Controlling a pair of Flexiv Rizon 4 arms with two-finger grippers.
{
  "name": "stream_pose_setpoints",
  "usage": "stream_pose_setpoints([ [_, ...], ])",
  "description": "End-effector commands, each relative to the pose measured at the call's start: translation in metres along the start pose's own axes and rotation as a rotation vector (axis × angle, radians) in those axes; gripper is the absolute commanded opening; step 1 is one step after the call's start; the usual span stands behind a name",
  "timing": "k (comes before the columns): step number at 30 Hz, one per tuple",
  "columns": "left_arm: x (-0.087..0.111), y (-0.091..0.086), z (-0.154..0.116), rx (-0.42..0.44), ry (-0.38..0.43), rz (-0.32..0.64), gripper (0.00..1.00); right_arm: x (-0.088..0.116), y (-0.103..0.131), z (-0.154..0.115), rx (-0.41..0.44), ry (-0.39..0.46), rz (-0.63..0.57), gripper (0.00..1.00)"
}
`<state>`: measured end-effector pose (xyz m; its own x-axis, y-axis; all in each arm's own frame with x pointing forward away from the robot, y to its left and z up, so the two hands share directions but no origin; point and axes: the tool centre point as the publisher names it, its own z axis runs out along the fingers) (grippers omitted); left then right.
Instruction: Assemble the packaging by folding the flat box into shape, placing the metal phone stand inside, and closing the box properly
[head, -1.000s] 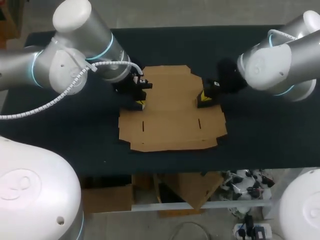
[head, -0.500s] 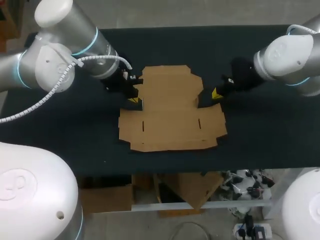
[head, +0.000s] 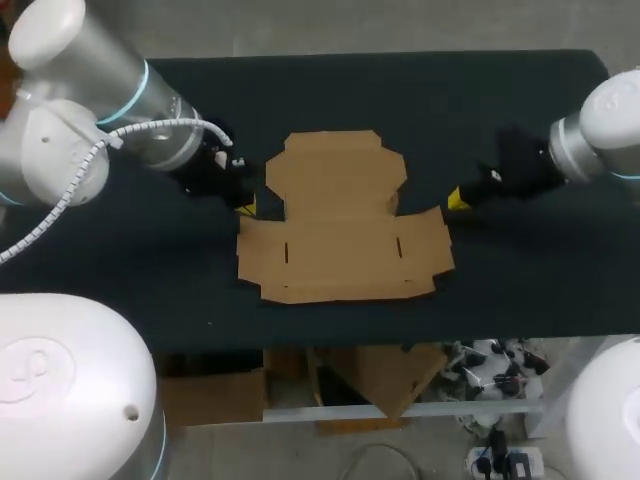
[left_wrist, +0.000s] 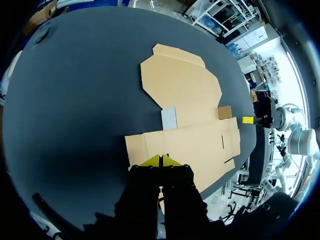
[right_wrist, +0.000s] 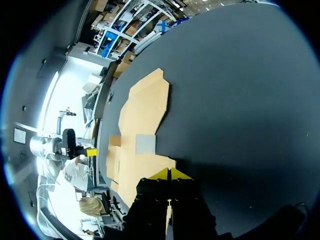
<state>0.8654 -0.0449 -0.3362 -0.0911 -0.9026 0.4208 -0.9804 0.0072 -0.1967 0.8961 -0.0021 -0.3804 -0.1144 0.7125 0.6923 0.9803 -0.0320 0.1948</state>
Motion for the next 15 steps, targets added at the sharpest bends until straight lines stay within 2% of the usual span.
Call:
stream_pose_setpoints([
  [1, -0.003, 0.021, -0.019, 0.024, 0.007, -0.003, 0.00, 0.002, -0.021, -0.020, -0.020, 0.020, -0.002, 0.00],
  [10, -0.005, 0.062, -0.029, 0.021, 0.046, -0.011, 0.00, 0.007, -0.067, -0.034, -0.026, 0.029, 0.006, 0.00],
  [15, -0.014, 0.084, -0.034, 0.020, 0.081, -0.030, 0.00, 0.008, -0.092, -0.037, -0.037, 0.032, 0.013, 0.00],
])
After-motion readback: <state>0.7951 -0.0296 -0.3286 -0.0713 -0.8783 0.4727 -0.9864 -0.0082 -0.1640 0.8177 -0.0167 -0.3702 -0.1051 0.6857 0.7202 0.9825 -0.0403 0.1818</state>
